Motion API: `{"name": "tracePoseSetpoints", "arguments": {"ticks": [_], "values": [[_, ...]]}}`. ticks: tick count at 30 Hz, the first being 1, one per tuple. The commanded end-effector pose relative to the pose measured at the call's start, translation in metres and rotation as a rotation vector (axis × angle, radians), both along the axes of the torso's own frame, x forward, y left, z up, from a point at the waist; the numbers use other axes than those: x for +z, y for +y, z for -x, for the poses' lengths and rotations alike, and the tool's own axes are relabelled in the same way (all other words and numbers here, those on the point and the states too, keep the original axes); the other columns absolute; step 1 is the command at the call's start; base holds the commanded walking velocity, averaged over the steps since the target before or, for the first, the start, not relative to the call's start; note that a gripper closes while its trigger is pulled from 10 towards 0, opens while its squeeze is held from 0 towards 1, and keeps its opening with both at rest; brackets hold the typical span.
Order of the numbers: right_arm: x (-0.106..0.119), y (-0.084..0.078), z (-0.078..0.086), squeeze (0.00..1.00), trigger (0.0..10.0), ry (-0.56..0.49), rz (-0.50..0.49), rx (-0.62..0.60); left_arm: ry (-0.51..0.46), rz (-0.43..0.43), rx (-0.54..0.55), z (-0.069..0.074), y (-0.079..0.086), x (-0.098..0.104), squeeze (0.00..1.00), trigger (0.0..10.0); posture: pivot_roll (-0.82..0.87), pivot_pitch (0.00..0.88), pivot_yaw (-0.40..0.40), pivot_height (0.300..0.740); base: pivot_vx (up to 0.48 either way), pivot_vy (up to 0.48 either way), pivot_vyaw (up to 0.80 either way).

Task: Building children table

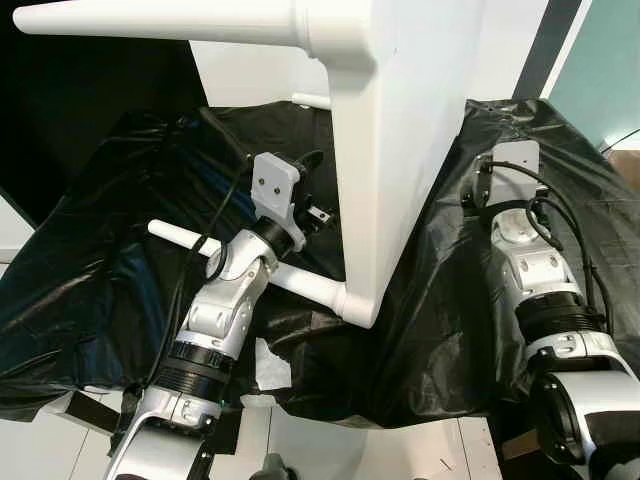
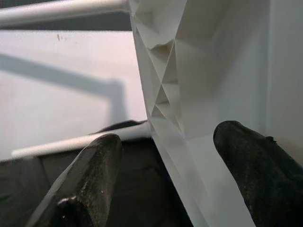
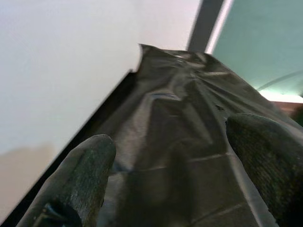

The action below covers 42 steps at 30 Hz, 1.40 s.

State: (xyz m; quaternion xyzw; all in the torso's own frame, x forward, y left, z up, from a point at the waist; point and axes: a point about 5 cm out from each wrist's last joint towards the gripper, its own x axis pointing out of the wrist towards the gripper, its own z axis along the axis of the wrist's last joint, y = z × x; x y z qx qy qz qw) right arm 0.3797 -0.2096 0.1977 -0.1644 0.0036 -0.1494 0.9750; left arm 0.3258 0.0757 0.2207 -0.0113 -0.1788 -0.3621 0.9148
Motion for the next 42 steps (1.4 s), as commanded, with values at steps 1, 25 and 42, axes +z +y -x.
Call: {"name": "tracePoseSetpoints", "arguments": {"ticks": [1, 25, 42], "values": [[-0.006, -0.002, 0.005, 0.00, 10.0, 0.001, -0.038, -0.035, 0.052, -0.078, -0.212, 0.009, -0.010, -0.009, 0.00, 10.0, -0.04, 0.027, 0.051, 0.740, 0.000, 0.000, 0.00], [-0.003, -0.030, 0.023, 0.00, 10.0, -0.003, 0.015, -0.251, 0.300, -0.171, -0.452, 0.034, -0.015, -0.039, 0.00, 10.0, -0.07, 0.044, 0.053, 0.740, 0.000, 0.000, 0.00], [-0.015, -0.033, 0.031, 0.00, 10.0, 0.029, -0.012, -0.289, 0.491, -0.062, -0.687, 0.055, -0.021, -0.040, 0.00, 10.0, -0.08, 0.050, 0.069, 0.740, 0.000, 0.000, 0.00]]}}
